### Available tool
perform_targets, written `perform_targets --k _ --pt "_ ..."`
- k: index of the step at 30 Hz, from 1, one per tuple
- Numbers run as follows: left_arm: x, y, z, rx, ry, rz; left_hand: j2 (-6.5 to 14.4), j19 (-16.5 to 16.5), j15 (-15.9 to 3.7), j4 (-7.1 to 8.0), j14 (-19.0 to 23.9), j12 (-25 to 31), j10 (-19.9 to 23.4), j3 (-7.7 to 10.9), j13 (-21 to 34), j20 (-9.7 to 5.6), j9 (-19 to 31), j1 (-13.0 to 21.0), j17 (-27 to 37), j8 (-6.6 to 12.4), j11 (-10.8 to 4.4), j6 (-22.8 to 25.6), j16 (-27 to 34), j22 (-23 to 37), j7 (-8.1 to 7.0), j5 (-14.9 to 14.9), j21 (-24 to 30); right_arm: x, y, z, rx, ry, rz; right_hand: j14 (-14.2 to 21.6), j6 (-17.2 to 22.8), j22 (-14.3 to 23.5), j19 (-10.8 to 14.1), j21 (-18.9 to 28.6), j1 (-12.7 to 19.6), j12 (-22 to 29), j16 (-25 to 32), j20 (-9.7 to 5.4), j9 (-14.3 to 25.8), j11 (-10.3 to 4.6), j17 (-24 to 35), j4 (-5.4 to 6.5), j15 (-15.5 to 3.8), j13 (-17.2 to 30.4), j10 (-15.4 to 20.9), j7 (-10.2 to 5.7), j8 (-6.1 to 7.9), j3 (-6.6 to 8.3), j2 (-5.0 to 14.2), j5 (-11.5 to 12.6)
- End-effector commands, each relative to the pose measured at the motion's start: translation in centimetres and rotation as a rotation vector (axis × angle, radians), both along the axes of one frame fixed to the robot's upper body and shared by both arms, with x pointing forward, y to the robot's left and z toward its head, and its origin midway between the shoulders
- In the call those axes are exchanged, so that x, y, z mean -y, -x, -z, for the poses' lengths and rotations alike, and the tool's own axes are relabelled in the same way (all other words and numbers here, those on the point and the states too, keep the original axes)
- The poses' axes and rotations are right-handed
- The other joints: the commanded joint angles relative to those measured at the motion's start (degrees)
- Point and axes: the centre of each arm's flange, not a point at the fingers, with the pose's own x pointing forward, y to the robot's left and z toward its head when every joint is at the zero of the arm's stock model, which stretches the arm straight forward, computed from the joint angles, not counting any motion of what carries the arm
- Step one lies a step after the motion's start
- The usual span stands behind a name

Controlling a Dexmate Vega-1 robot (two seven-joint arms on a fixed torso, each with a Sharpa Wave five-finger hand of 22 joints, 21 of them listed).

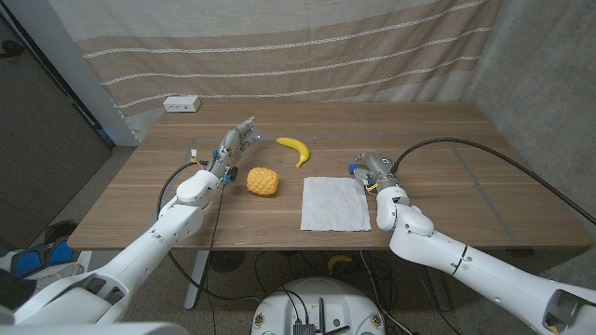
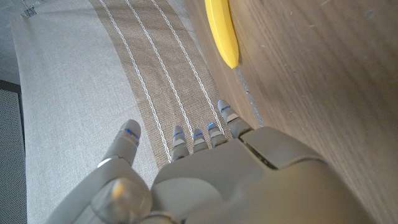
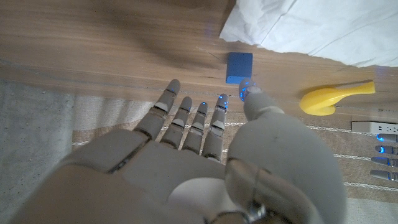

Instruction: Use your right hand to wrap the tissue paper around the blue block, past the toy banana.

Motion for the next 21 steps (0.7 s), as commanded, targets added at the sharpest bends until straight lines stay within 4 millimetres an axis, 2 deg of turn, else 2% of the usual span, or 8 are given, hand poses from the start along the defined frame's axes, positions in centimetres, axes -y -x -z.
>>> perform_targets --k 1,7,12,17,21 --pt "-0.26 0.21 0.03 0.000 0.007 -0.005 1.0 0.5 -0.06 0.02 0.5 -0.2 0.3 0.29 0.2 0.22 0.2 0.1 0.2 -0.05 -0.14 0.3 0.0 0.1 -0.15 0.0 -0.2 -0.18 -0.61 0.11 -0.014 0.023 0.012 -0.1 0.2 0.2 0.2 0.1 1.8 0.0 0.3 -0.60 0.3 -0.53 0.2 -0.41 -5.96 0.1 0.2 -0.79 -0.05 0.32 0.04 0.2" --pt "-0.31 0.29 0.12 0.001 0.007 -0.005 0.9 0.5 0.01 0.04 0.5 -0.3 0.3 0.29 0.2 0.23 0.2 0.0 0.2 -0.11 -0.13 0.3 0.0 0.1 -0.15 0.0 -0.3 -0.20 -0.71 0.25 -0.016 0.029 0.011 0.0 0.9 0.3 0.5 0.2 3.2 0.1 0.4 -0.93 0.3 -1.01 0.3 -0.45 -6.25 0.2 0.3 -1.06 0.11 0.29 0.18 0.2" --pt "-0.35 0.41 0.17 0.001 0.008 -0.007 0.9 0.5 -0.01 0.05 0.5 -0.3 0.3 0.30 0.2 0.24 0.2 0.0 0.2 -0.15 -0.12 0.3 0.0 0.1 -0.14 0.0 -0.3 -0.28 -0.74 0.31 -0.011 0.021 -0.001 0.3 3.7 0.3 0.8 0.4 4.7 0.3 0.7 -1.05 0.4 -0.75 0.5 -0.28 -6.38 0.2 1.1 -0.79 1.03 -0.08 0.17 0.1" --pt "-0.40 0.58 0.21 -0.001 0.008 -0.005 0.9 0.6 0.03 0.06 0.6 -0.3 0.3 0.31 0.2 0.22 0.2 0.0 0.2 -0.17 -0.16 0.3 0.0 0.1 -0.15 0.0 -0.4 -0.42 -0.86 0.44 -0.011 0.008 -0.028 1.0 9.5 0.3 1.2 0.6 5.7 0.6 1.5 -0.83 0.6 -0.55 1.0 0.31 -6.50 0.2 2.0 0.23 3.07 -1.63 -0.27 -0.3" --pt "-0.49 0.75 0.22 0.002 0.008 -0.010 0.9 0.6 0.06 0.07 0.6 -0.3 0.3 0.32 0.2 0.23 0.2 -0.1 0.2 -0.19 -0.19 0.3 0.0 0.1 -0.11 0.0 -0.4 -0.58 -1.04 0.52 -0.017 0.002 -0.038 1.3 16.0 0.3 1.7 0.9 5.1 0.8 2.1 -0.53 1.1 -0.29 1.5 1.08 -6.34 0.3 3.2 1.79 5.63 -4.02 -0.96 -1.0"
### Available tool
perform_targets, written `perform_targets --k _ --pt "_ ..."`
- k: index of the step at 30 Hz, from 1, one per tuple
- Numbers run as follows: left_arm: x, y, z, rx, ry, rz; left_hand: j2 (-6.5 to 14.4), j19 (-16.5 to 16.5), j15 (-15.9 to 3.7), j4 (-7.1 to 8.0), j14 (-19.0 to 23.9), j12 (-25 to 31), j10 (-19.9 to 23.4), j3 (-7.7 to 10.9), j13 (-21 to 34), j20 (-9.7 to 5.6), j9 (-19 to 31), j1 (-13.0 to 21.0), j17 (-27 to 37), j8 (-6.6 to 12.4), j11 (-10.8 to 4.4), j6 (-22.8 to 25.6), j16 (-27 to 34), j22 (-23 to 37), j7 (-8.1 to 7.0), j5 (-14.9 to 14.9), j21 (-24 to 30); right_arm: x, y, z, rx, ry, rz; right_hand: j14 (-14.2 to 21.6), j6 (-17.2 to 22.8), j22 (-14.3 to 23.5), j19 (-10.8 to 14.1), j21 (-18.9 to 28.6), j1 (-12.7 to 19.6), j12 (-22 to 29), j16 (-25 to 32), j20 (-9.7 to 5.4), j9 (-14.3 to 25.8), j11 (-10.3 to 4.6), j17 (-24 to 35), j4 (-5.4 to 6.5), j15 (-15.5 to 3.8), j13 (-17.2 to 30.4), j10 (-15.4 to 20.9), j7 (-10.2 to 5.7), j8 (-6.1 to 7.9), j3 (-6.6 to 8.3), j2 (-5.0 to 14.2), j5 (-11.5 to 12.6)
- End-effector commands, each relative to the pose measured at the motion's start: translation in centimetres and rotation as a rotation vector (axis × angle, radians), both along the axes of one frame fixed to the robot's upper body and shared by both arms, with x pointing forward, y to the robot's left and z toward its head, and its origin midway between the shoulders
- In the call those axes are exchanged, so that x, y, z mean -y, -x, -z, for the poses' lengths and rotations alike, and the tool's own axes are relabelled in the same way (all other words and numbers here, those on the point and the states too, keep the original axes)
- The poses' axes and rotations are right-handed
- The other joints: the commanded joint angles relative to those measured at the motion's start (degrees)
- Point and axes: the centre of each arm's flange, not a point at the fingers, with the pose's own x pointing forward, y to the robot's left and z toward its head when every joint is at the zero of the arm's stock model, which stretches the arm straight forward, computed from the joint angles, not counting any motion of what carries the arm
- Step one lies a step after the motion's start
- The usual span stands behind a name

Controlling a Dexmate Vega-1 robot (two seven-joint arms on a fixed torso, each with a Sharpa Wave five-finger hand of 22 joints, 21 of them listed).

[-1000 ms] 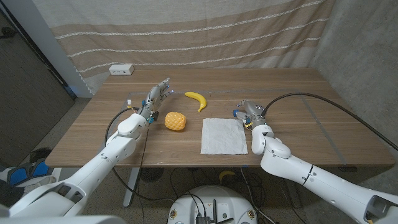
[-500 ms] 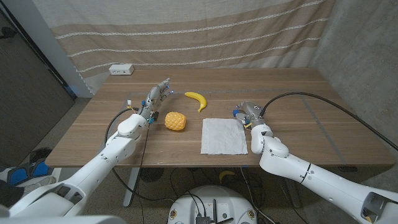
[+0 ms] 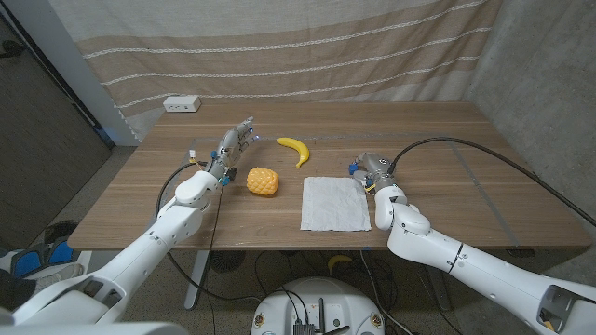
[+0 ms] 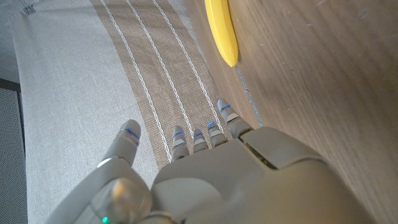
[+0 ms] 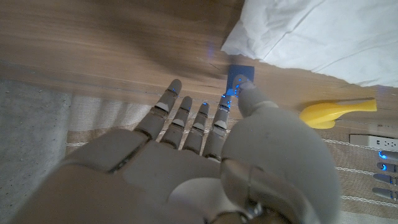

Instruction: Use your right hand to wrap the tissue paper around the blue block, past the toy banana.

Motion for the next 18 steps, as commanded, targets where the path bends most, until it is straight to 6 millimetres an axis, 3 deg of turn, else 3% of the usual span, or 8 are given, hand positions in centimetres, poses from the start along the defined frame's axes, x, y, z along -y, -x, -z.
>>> perform_targets --k 1,3,5,7,11,18 --pt "-0.2 0.4 0.1 0.002 -0.001 -0.006 0.9 0.4 0.07 0.07 -0.1 0.0 0.3 0.32 0.2 0.01 0.2 -0.1 0.2 -0.21 -0.19 0.3 0.0 0.1 -0.12 -0.1 -0.2 -0.3 -0.4 0.2 -0.007 -0.024 -0.039 0.9 5.6 0.3 0.9 0.5 -0.5 0.6 0.9 0.28 0.7 0.17 0.6 0.61 -6.45 0.3 1.5 1.33 2.37 -1.95 -0.42 -0.7" --pt "-0.3 0.5 0.1 0.003 -0.004 -0.007 0.9 0.4 0.04 0.06 -0.1 0.0 0.2 0.33 0.2 0.07 0.2 -0.1 0.2 -0.24 -0.16 0.2 0.0 0.1 -0.08 -0.1 -0.2 -0.3 -0.4 0.3 0.006 -0.034 -0.048 1.0 6.7 0.4 1.0 0.6 -0.9 0.7 1.0 0.21 0.8 0.31 0.7 0.84 -6.46 0.4 1.9 1.52 2.87 -2.38 -0.38 -0.8" --pt "-0.3 0.6 0.1 0.002 -0.002 -0.008 1.0 0.4 0.03 0.06 -0.1 -0.1 0.2 0.34 0.2 0.06 0.2 -0.1 0.2 -0.25 -0.16 0.2 0.0 0.1 -0.07 -0.1 -0.3 -0.4 -0.4 0.3 0.023 -0.045 -0.056 1.8 11.2 0.4 1.4 0.8 -1.3 1.1 1.8 -0.28 1.3 0.00 1.2 1.33 -7.01 0.4 3.4 2.80 4.94 -3.26 0.75 -0.7" --pt "-0.3 0.6 0.1 0.002 -0.002 -0.009 1.0 0.4 0.07 0.05 -0.1 -0.1 0.2 0.35 0.2 0.07 0.2 -0.1 0.2 -0.27 -0.16 0.2 0.0 0.1 -0.08 -0.1 -0.3 -0.4 -0.4 0.3 0.032 -0.056 -0.061 2.0 13.0 0.4 1.8 1.0 -1.1 1.4 2.1 -0.49 1.8 -0.28 1.5 1.26 -7.53 0.5 4.2 2.99 6.06 -3.49 1.34 -0.6" --pt "-0.3 0.7 0.2 0.001 0.000 -0.009 1.0 0.4 0.03 0.02 -0.1 -0.1 0.2 0.37 0.2 0.03 0.2 0.0 0.2 -0.29 -0.16 0.2 -0.1 0.1 -0.06 -0.1 -0.3 -0.2 -0.3 0.3 0.055 -0.080 -0.068 2.5 13.1 0.5 2.1 1.3 -1.0 1.7 2.6 -0.80 2.3 -1.01 1.8 1.27 -7.83 0.5 5.3 3.33 6.54 -3.71 2.04 -0.4" --pt "-0.3 0.8 0.1 0.003 -0.004 -0.004 1.0 0.5 0.07 -0.06 -0.2 -0.1 0.2 0.43 0.2 0.06 0.2 0.1 0.2 -0.34 -0.30 0.1 -0.1 0.1 0.00 -0.1 -0.5 0.0 0.6 0.2 0.105 -0.128 -0.084 3.1 12.9 0.5 2.6 1.6 -0.8 2.0 3.2 -1.01 2.8 -0.71 2.2 1.17 -8.26 0.6 6.4 3.66 6.98 -4.09 2.39 -0.3"
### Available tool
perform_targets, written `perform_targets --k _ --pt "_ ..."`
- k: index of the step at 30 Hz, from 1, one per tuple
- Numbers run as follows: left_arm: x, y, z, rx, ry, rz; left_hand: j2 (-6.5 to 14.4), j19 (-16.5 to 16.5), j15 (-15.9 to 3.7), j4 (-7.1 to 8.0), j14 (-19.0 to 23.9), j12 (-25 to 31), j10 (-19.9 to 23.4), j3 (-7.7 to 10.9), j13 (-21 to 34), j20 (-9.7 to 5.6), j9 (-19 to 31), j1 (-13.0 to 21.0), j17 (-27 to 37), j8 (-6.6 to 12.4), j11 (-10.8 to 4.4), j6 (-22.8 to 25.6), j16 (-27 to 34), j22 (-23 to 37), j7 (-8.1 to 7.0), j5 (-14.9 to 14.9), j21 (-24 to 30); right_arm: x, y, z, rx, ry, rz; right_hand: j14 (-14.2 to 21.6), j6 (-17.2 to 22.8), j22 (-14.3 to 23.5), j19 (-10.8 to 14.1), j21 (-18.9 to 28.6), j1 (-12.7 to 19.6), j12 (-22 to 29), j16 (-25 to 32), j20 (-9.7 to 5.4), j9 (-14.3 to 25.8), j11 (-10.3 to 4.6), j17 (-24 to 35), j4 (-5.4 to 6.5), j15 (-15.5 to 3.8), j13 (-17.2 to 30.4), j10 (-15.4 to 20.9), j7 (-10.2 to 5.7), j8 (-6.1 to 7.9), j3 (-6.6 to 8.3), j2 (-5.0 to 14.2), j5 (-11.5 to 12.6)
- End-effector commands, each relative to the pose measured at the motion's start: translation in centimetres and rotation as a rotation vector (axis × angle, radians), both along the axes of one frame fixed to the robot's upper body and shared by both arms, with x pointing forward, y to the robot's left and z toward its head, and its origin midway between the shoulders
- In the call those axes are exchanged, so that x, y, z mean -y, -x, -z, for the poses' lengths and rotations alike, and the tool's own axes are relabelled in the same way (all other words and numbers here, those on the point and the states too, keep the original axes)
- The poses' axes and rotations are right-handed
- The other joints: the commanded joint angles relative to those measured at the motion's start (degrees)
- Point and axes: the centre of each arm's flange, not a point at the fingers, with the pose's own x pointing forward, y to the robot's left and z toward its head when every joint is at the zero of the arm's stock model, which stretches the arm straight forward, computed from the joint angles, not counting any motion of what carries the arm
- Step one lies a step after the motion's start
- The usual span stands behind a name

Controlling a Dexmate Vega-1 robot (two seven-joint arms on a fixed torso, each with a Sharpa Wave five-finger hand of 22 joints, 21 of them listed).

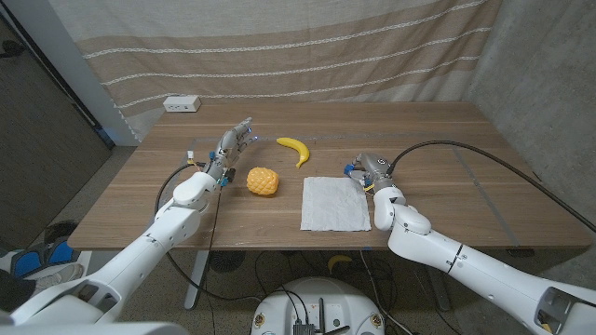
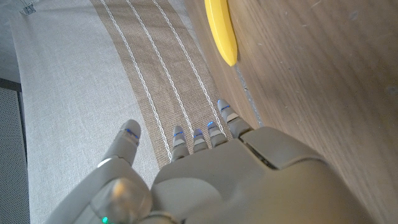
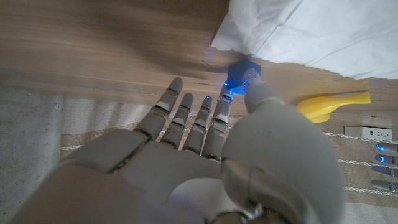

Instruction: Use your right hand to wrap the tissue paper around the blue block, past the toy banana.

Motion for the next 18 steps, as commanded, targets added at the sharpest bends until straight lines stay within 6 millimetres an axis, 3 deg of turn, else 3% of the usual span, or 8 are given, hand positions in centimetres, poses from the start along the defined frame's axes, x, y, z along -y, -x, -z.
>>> perform_targets --k 1,18 --pt "0.0 0.2 0.0 0.002 -0.002 0.003 1.0 0.5 0.09 -0.08 -0.2 -0.1 0.2 0.44 0.2 0.01 0.2 0.1 0.2 -0.11 -0.23 0.1 -0.1 0.1 0.00 -0.1 -0.2 0.3 1.0 -0.2 0.083 -0.075 -0.029 0.8 6.3 0.2 0.6 0.4 0.5 0.4 0.5 -0.23 1.8 0.23 0.3 0.04 -8.44 0.3 1.0 1.35 1.67 -0.35 1.19 0.5" --pt "0.6 0.4 0.0 0.012 -0.013 0.020 1.0 0.6 0.09 -0.24 -0.1 -0.1 0.2 0.49 0.2 0.07 0.2 0.2 0.2 -0.16 -0.16 0.1 -0.1 0.1 -0.06 -0.1 -0.4 -0.2 3.9 0.4 0.108 -0.084 -0.088 1.0 6.3 0.3 0.9 0.7 0.7 0.4 1.0 -0.31 2.0 0.29 0.7 -0.21 -8.49 0.4 1.6 1.51 2.10 -1.00 1.33 0.7"
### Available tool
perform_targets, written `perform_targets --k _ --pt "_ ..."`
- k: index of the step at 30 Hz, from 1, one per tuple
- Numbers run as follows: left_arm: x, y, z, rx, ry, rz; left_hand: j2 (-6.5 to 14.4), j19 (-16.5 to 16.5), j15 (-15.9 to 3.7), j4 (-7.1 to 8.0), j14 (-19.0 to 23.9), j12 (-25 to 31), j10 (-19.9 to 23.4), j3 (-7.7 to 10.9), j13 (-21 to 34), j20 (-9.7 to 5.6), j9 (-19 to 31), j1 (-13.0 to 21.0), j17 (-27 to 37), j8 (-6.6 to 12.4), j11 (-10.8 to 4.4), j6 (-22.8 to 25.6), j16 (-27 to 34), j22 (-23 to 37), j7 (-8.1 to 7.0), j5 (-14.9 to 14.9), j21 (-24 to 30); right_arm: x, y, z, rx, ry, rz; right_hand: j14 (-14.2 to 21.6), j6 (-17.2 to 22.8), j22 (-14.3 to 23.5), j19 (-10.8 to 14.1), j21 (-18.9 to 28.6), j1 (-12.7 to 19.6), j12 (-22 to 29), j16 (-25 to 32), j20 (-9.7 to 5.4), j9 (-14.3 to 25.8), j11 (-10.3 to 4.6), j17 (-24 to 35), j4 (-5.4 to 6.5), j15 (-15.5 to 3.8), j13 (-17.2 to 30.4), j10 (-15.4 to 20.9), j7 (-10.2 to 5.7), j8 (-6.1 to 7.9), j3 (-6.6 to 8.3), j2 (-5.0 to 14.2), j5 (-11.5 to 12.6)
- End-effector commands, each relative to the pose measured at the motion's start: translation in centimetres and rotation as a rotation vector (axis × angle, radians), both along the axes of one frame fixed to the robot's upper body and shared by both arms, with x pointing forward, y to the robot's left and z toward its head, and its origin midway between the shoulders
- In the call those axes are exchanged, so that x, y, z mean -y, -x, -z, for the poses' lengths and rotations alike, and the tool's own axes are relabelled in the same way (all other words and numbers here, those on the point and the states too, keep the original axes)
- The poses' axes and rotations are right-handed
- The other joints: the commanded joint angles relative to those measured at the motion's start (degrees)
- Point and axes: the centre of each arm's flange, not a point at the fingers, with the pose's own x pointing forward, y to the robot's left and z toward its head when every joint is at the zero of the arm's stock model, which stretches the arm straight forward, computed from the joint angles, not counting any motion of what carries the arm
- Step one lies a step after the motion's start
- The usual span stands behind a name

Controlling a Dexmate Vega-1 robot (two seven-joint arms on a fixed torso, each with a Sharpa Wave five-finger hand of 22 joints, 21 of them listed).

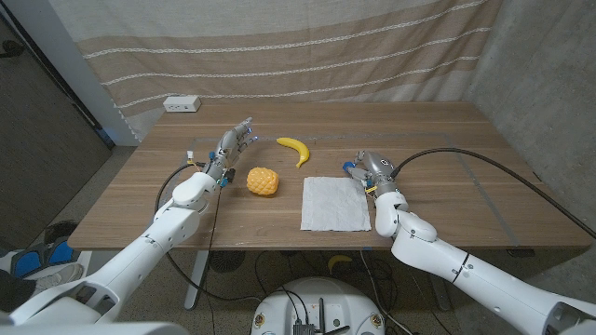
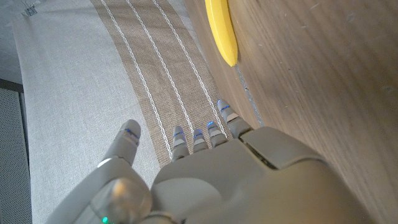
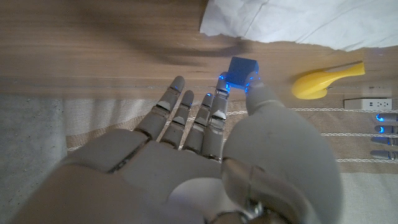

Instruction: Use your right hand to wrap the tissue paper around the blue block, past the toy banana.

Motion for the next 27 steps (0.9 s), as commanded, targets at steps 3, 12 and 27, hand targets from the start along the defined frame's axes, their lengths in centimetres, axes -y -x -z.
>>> perform_targets --k 3,12,27 --pt "0.7 0.3 0.1 0.008 -0.007 0.015 1.0 0.6 0.09 -0.02 -0.1 -0.1 0.2 0.25 0.2 0.08 0.2 0.3 0.2 -0.13 -0.20 0.2 -0.1 0.1 0.01 -0.1 -0.1 -0.5 2.2 0.7 0.026 0.004 -0.049 0.1 2.5 0.3 0.6 0.3 1.0 0.2 0.4 0.03 2.0 0.13 0.2 0.04 -8.40 0.2 0.7 -2.05 0.77 -0.39 1.05 0.4" --pt "1.2 0.6 0.0 0.018 -0.019 0.023 1.0 0.6 0.03 -0.08 -0.1 -0.1 0.3 0.26 0.2 0.12 0.2 0.3 0.1 -0.15 -0.15 0.2 -0.1 0.1 -0.06 -0.1 -0.2 -0.9 3.4 1.3 0.048 0.021 -0.074 0.1 2.5 0.3 0.5 0.4 1.2 0.2 0.5 0.02 2.0 0.03 0.4 -0.05 -8.36 0.2 0.9 -2.04 0.89 -0.69 1.09 0.5" --pt "1.6 1.1 0.0 0.031 -0.024 0.025 1.0 0.7 0.00 -0.15 -0.1 0.0 0.4 0.27 0.2 0.17 0.2 0.4 0.1 -0.17 -0.12 0.2 -0.1 0.2 -0.03 -0.1 -0.4 -2.2 4.7 2.5 0.076 0.069 -0.110 -0.1 2.4 0.4 0.4 0.5 1.4 0.2 0.7 0.05 1.9 -0.21 0.6 -0.15 -8.55 0.3 1.1 -2.03 1.08 -1.20 1.17 0.5"
